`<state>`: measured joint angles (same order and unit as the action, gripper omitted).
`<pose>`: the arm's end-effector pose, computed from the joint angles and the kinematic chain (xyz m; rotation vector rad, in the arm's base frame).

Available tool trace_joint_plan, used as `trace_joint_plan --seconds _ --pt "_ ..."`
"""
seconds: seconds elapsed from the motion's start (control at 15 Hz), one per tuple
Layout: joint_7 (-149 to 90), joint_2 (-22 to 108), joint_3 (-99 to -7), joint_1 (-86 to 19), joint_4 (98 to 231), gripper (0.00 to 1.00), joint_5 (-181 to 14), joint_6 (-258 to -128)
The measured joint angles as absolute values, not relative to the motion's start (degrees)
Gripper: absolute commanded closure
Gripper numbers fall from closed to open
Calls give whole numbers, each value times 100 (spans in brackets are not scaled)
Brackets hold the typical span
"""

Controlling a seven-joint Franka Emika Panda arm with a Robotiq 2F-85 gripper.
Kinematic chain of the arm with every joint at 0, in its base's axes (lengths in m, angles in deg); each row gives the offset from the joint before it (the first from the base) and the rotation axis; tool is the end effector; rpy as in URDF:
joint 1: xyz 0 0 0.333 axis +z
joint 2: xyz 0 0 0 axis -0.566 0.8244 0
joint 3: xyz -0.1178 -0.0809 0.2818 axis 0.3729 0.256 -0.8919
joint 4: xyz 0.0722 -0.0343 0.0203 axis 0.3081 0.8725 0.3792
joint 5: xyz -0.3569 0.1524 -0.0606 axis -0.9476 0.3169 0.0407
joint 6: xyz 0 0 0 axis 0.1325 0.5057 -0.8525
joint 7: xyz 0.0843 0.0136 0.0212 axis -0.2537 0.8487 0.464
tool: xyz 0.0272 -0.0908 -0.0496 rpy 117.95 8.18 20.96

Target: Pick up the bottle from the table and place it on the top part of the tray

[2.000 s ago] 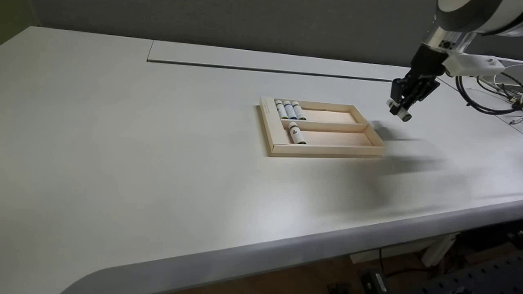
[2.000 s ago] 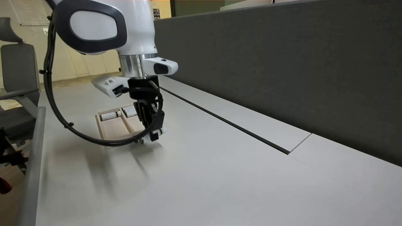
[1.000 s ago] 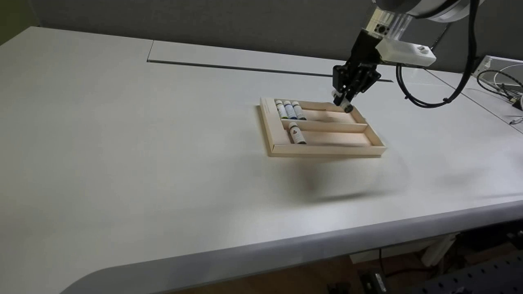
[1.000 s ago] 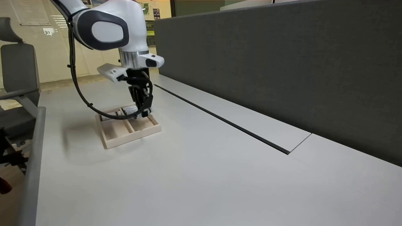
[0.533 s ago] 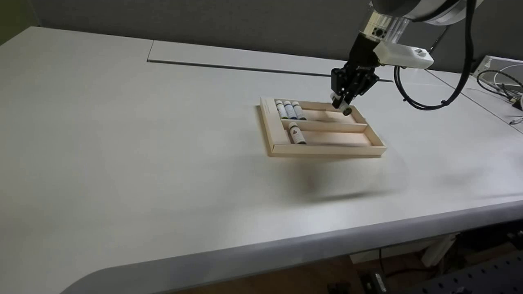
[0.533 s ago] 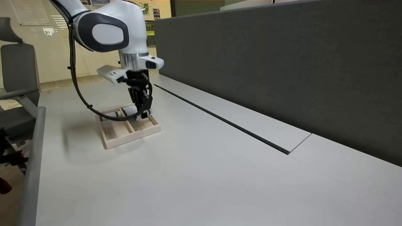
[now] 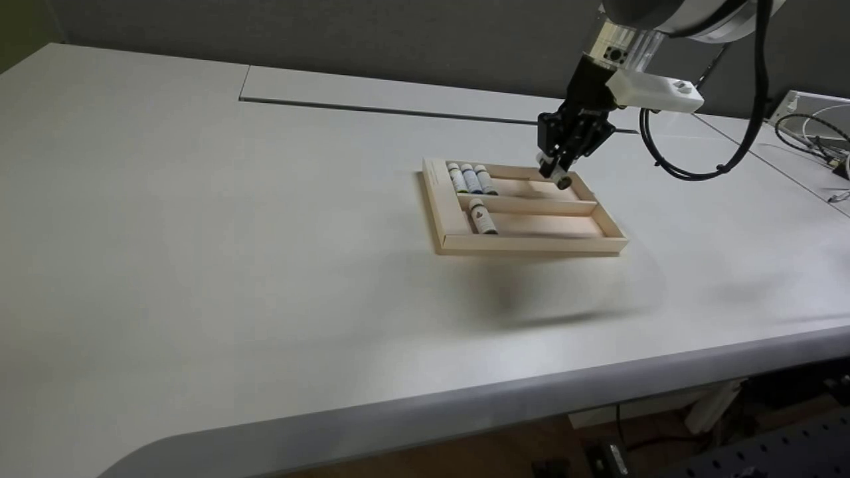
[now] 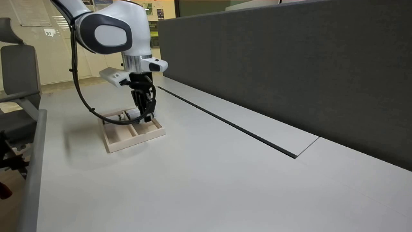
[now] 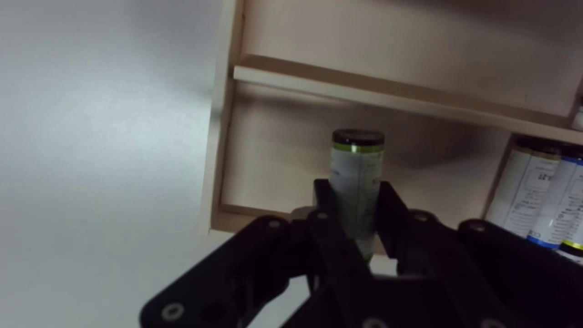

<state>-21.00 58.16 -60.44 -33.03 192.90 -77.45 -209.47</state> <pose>0.5715 0.0481 0.1516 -3.0788 -0.1456 0.0214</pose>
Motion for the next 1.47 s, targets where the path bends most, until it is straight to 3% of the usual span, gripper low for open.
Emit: trace_joint_plan --seconds 1.47 --pt "-2287 6375 -6234 -2963 18369 93 -7727 -20300"
